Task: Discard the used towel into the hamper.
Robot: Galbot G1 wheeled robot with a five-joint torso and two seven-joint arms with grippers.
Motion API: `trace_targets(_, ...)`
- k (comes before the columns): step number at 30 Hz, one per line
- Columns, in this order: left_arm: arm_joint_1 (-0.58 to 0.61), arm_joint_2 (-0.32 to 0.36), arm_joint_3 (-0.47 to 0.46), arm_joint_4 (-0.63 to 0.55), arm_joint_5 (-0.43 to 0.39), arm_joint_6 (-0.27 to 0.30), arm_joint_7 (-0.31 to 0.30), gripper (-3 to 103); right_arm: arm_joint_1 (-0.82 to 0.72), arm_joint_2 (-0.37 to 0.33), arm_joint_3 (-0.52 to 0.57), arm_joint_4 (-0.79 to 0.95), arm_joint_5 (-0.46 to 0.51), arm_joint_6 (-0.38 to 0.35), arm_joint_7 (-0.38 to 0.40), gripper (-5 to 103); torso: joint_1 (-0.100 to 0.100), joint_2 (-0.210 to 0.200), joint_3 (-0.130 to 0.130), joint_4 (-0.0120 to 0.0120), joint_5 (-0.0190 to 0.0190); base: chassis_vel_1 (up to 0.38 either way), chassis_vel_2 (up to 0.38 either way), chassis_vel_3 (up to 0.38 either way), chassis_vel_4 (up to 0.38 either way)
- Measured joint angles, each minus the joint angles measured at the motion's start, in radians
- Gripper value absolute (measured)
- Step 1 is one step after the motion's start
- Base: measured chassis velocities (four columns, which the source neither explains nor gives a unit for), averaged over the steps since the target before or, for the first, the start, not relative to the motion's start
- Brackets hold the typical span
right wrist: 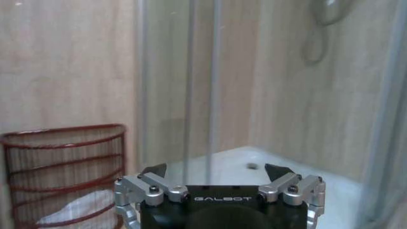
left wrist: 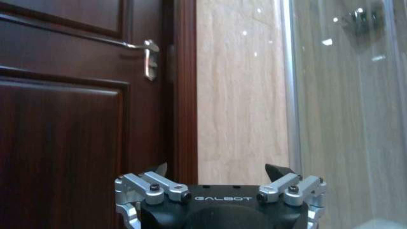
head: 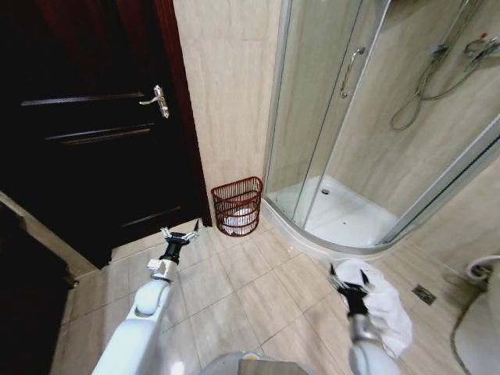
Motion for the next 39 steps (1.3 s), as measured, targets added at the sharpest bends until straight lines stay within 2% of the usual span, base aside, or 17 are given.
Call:
trace_targets(2, 0.012, 0.008, -0.011, -0.011, -0.013, -0.003, 0.001, 100, 0.006, -0.009, -0.048, 0.047, -0.012, -0.049, 0.029, 100, 0.0, 0.0, 0.0, -0.0001, 0.0, 0.0, 0.0, 0.0, 0.0)
trace_targets(6, 0.006, 0.006, 0.003, -0.019, -0.02, 0.007, 0.005, 100, -0.031, -0.015, -0.046, 0.123, -0.011, -0.079, 0.061, 100, 0.0, 0.0, 0.0, -0.0009, 0.0, 0.0, 0.0, 0.0, 0.0)
trace_targets(8, 0.003, 0.002, 0.011, -0.018, -0.019, 0.008, 0.006, 100, -0.044, -0.018, -0.032, 0.138, -0.009, -0.079, 0.066, 100, 0.0, 0.0, 0.0, -0.0011, -0.0002, 0.0, 0.0, 0.0, 0.0)
trace_targets(12, 0.003, -0.017, 0.045, -0.014, 0.011, 0.008, 0.006, 100, -0.096, -0.003, 0.029, 0.171, 0.005, -0.033, 0.082, 100, 0.0, 0.0, 0.0, -0.0011, -0.0001, 0.0, 0.0, 0.0, 0.0)
trace_targets(17, 0.021, -0.028, 0.048, -0.05, 0.033, 0.015, 0.007, 100, -0.13, 0.009, 0.047, 0.209, 0.043, -0.021, 0.119, 100, 0.0, 0.0, 0.0, -0.0009, 0.0001, 0.0, 0.0, 0.0, 0.0)
trace_targets(20, 0.037, -0.028, 0.045, -0.077, 0.037, 0.025, 0.008, 100, -0.149, 0.001, 0.057, 0.269, 0.087, -0.039, 0.136, 100, 0.0, 0.0, 0.0, -0.0006, 0.0, 0.0, 0.0, 0.0, 0.0)
trace_targets(23, 0.036, -0.033, 0.044, -0.073, 0.038, 0.026, 0.007, 100, -0.148, -0.001, 0.06, 0.303, 0.091, -0.051, 0.146, 100, 0.0, 0.0, 0.0, -0.0006, 0.0, 0.0, 0.0, 0.0, 0.0)
trace_targets(30, 0.038, -0.037, 0.049, -0.075, 0.041, 0.04, 0.009, 100, -0.157, 0.035, 0.056, 0.323, 0.048, -0.078, 0.165, 100, 0.0, 0.0, 0.0, -0.0007, 0.0001, 0.0, 0.0, 0.0, 0.0)
trace_targets(39, 0.036, -0.021, 0.045, -0.094, 0.042, 0.05, 0.011, 100, -0.196, 0.057, 0.075, 0.365, 0.047, -0.093, 0.16, 100, 0.0, 0.0, 0.0, -0.0007, -0.0001, -0.005, -0.033, 0.006, 0.032)
